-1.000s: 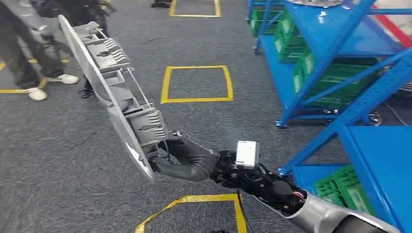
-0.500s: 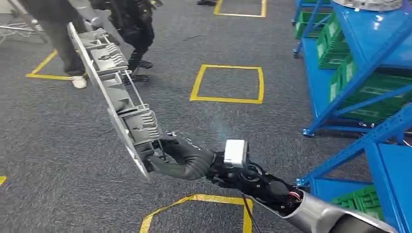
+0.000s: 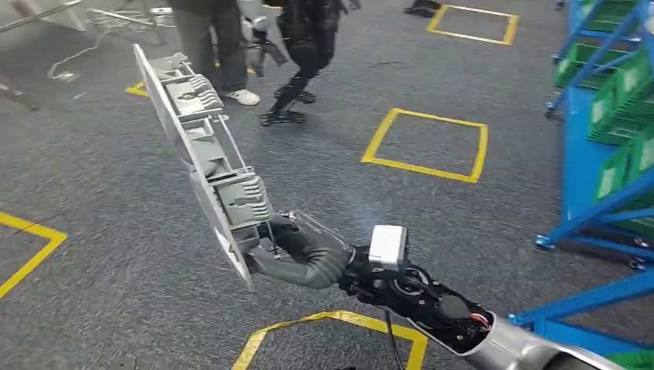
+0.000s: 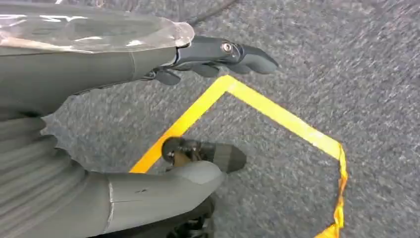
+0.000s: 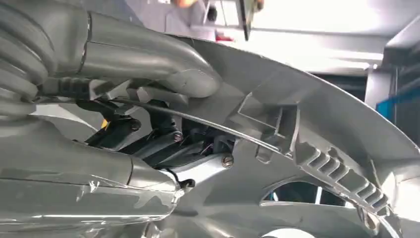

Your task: Take the parts from the cabinet and place them on the table.

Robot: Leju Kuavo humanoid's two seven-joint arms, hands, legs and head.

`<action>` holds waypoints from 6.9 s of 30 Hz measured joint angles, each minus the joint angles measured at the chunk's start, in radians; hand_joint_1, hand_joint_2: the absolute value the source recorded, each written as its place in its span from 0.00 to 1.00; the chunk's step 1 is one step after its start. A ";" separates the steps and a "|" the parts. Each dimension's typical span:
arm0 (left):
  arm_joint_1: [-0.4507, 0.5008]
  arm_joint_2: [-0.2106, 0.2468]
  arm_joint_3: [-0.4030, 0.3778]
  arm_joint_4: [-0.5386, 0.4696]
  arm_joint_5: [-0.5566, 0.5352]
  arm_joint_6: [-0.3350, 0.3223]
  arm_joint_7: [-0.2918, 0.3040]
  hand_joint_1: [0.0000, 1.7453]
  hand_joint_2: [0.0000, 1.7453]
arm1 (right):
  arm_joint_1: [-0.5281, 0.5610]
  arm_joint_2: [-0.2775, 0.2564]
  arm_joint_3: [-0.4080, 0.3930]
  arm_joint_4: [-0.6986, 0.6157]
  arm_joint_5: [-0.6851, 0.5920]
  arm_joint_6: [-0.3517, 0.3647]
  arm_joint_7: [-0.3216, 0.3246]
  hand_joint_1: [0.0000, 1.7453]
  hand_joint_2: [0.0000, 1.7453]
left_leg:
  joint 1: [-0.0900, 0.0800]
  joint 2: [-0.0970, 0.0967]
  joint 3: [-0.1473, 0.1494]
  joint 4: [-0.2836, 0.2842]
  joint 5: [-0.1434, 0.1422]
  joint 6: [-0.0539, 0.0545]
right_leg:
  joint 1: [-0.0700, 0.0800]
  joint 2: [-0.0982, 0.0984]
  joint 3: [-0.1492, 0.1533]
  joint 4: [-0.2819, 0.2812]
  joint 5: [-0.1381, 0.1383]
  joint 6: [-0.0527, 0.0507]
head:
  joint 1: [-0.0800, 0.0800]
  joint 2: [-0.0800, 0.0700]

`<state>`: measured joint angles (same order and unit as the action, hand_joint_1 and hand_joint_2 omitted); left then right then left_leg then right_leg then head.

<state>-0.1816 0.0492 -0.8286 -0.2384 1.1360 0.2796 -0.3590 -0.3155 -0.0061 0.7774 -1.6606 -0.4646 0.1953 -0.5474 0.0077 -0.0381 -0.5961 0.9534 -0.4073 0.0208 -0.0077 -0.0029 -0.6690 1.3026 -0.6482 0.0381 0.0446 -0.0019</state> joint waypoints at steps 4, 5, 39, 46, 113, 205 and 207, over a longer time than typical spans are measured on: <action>0.000 -0.001 -0.003 0.000 0.000 -0.001 0.000 0.00 1.00 | 0.002 -0.002 -0.001 -0.002 0.000 -0.002 0.002 1.00 1.00 | 0.000 -0.066 0.002 0.006 0.000 -0.001 | 0.000 0.044 0.103 -0.260 0.171 -0.018 | 0.008 0.000; -0.001 -0.004 -0.003 0.000 -0.002 -0.003 -0.001 0.00 1.00 | 0.002 -0.002 -0.002 -0.004 0.001 -0.004 0.003 1.00 1.00 | 0.000 -0.076 0.000 0.007 0.000 -0.003 | -0.003 0.099 0.124 -0.317 0.181 -0.023 | 0.010 0.000; 0.024 0.003 -0.003 0.000 0.052 0.026 -0.045 0.00 1.00 | -0.006 0.009 -0.016 0.027 -0.021 0.092 -0.020 1.00 1.00 | 0.012 -0.123 -0.005 -0.002 0.007 -0.036 | -0.008 0.076 0.130 -0.326 0.175 -0.021 | -0.001 0.000; 0.025 0.003 -0.003 0.000 0.053 0.029 -0.045 0.00 1.00 | -0.012 0.021 -0.014 0.042 -0.024 0.099 -0.029 1.00 1.00 | 0.007 0.029 -0.166 0.328 -0.140 -0.060 | -0.003 -0.035 0.137 -0.345 0.184 -0.049 | -0.035 0.000; 0.008 0.005 -0.003 -0.002 0.020 0.008 0.037 0.00 1.00 | 0.016 0.025 -0.019 0.040 -0.013 0.088 -0.019 1.00 1.00 | -0.002 0.045 0.030 -0.008 -0.027 -0.017 | -0.012 -0.042 0.149 -0.365 0.189 -0.005 | -0.024 0.000; -0.024 -0.009 -0.004 -0.005 -0.008 -0.032 0.067 0.00 1.00 | 0.024 0.027 -0.022 0.039 0.013 0.073 -0.022 1.00 1.00 | 0.025 0.012 0.006 -0.010 0.010 -0.017 | -0.031 0.008 0.091 -0.257 0.164 0.026 | -0.003 0.000; -0.025 -0.004 -0.004 -0.005 -0.007 -0.031 0.067 0.00 1.00 | 0.024 0.027 -0.021 0.038 0.013 0.074 -0.023 1.00 1.00 | 0.018 0.009 -0.002 0.017 -0.006 -0.038 | -0.030 0.019 0.115 -0.314 0.176 0.024 | 0.013 0.000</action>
<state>-0.2064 0.0450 -0.8324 -0.2434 1.1288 0.2487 -0.2918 -0.2916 0.0214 0.7561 -1.6228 -0.4520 0.2693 -0.5703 0.0253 -0.0294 -0.5980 0.9709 -0.4134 -0.0167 -0.0375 0.0163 -0.5543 0.9888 -0.4725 0.0623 0.0577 -0.0019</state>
